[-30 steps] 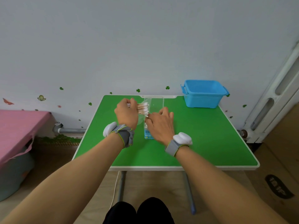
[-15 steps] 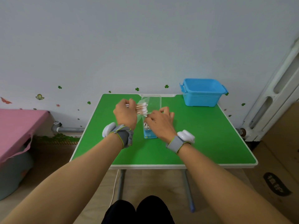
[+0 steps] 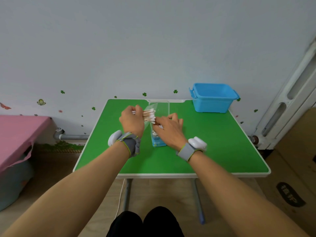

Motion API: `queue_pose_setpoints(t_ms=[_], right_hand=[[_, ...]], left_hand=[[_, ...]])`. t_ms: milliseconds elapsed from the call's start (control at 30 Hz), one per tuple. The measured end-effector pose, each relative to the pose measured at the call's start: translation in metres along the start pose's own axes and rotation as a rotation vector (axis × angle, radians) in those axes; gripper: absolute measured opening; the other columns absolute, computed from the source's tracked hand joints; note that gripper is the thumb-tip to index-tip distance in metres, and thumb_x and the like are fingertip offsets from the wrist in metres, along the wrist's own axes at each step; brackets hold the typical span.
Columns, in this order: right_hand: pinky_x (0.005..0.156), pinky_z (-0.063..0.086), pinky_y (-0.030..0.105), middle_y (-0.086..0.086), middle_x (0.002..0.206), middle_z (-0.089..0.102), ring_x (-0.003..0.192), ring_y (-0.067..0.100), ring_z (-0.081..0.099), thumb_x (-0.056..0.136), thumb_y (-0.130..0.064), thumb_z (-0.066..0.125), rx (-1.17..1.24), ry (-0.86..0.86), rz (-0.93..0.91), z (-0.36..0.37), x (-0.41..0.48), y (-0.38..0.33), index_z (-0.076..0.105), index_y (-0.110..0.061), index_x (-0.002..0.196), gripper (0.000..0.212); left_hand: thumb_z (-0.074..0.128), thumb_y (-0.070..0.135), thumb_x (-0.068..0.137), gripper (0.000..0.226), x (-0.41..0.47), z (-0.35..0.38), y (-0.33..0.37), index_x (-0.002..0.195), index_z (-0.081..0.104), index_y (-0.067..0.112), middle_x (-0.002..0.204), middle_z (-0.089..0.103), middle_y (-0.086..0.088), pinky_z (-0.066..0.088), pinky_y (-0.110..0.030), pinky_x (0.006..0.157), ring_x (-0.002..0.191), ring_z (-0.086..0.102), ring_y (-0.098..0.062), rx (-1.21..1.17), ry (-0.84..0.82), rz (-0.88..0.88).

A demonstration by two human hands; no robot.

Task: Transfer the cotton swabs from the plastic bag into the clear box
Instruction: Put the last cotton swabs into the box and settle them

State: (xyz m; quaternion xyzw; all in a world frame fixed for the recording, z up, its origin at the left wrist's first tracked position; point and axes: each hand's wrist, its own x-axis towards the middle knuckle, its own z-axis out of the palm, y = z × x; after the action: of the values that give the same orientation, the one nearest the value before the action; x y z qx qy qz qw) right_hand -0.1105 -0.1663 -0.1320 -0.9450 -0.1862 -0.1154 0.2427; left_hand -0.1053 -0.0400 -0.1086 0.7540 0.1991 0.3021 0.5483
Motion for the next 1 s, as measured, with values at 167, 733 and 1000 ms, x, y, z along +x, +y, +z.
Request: queue_pose_setpoints(t_ms=[167, 733, 1000], right_hand=[[0.078, 0.028, 0.039, -0.018, 0.070, 0.044, 0.092, 0.020, 0.034, 0.089, -0.035, 0.039, -0.020, 0.003, -0.012, -0.0006, -0.0008, 0.0008, 0.049, -0.029, 0.073, 0.020], [0.075, 0.021, 0.034, -0.006, 0.079, 0.052, 0.094, 0.016, 0.036, 0.092, -0.027, 0.042, 0.103, 0.083, 0.042, 0.0027, 0.0006, 0.0025, 0.063, -0.024, 0.084, 0.023], [0.081, 0.028, 0.036, 0.002, 0.085, 0.056, 0.093, 0.018, 0.037, 0.099, -0.022, 0.034, 0.188, 0.133, 0.060, 0.0062, -0.0001, 0.0020, 0.054, -0.015, 0.088, 0.024]], left_hand=[[0.052, 0.022, 0.091, 0.023, -0.0007, -0.0006, 0.0000, 0.070, 0.056, 0.012, 0.074, 0.063, -0.013, 0.035, -0.027, 0.061, 0.065, 0.048, -0.023, 0.003, 0.000, 0.004], [0.052, 0.024, 0.092, 0.025, 0.0012, -0.0004, -0.0062, 0.076, 0.062, 0.007, 0.071, 0.058, -0.007, 0.034, -0.026, 0.061, 0.067, 0.049, -0.024, 0.042, -0.008, 0.011], [0.050, 0.026, 0.094, 0.029, -0.0017, 0.0048, -0.0061, 0.085, 0.061, 0.001, 0.080, 0.065, -0.011, 0.033, -0.025, 0.060, 0.068, 0.051, -0.024, 0.108, -0.052, 0.064]])
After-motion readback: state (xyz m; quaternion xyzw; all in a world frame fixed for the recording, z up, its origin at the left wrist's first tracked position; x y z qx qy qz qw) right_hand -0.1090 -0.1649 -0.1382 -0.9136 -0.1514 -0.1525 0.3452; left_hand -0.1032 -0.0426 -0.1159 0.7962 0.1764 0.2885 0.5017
